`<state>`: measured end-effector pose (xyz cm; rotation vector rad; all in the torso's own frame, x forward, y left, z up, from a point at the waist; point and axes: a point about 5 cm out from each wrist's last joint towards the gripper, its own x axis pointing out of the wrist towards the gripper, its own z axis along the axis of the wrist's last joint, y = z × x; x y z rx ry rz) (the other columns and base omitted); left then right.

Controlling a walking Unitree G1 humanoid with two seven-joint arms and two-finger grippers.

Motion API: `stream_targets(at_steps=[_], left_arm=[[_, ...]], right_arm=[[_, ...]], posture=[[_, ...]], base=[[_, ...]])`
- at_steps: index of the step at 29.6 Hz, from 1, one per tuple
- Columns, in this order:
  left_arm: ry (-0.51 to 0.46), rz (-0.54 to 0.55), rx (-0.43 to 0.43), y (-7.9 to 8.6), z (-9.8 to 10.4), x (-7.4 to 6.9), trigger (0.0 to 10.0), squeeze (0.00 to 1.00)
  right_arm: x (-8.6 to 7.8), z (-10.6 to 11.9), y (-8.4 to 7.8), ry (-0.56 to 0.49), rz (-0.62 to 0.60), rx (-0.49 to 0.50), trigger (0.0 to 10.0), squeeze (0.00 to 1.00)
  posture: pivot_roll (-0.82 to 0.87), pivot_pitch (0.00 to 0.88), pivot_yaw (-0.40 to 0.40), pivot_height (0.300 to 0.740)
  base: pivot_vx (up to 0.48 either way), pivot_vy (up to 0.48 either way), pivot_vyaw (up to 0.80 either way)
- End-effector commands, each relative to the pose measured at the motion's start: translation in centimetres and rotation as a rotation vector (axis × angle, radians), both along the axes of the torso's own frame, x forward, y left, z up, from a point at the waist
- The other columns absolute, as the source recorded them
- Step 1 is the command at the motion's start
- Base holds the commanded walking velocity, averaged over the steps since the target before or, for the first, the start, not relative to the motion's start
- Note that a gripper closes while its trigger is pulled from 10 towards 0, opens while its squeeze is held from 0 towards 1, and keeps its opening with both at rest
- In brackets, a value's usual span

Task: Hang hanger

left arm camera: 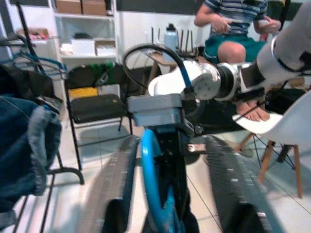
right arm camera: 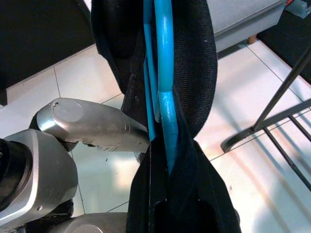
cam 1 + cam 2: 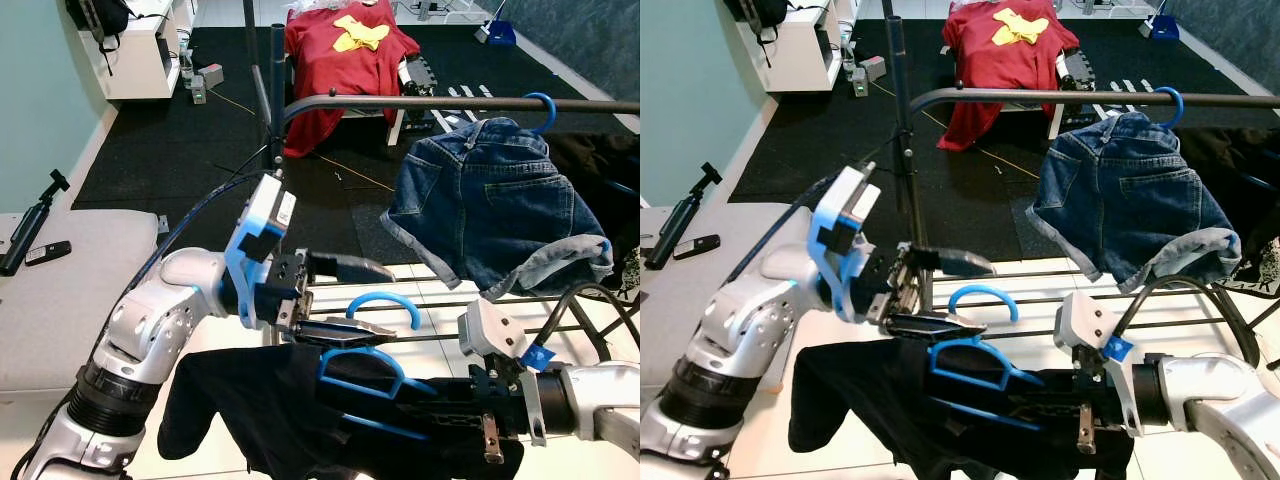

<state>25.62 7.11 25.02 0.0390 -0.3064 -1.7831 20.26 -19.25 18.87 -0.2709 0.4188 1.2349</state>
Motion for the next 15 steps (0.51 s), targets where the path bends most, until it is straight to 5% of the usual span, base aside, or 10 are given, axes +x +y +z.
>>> stream_targets(at_steps=[1, 9, 15], left_arm=[[0.0, -0.016, 0.025, -0.5, -0.5, -0.5, 0.7, 0.0], [0.013, -0.029, 0.076, -1.4, -1.9, -1.1, 2.1, 0.0], [0.023, -0.008, 0.074, -1.7, -2.2, -1.0, 1.6, 0.0]], right_arm=[[0.0, 0.3, 0.1, -0.013, 0.01, 0.002, 0.0, 0.0], [0.1, 0.4, 0.1, -0.027, 0.006, 0.005, 0.0, 0.0], [0.2, 0.4, 0.1, -0.031, 0.004, 0.005, 0.0, 0.0]], posture=[[-0.1, 0.163, 0.001, 0.74], [-0.1, 0.163, 0.002, 0.74], [-0.1, 0.162, 0.003, 0.74]], base=[[0.0, 0.0, 0.0], [0.0, 0.0, 0.0], [0.0, 0.0, 0.0]])
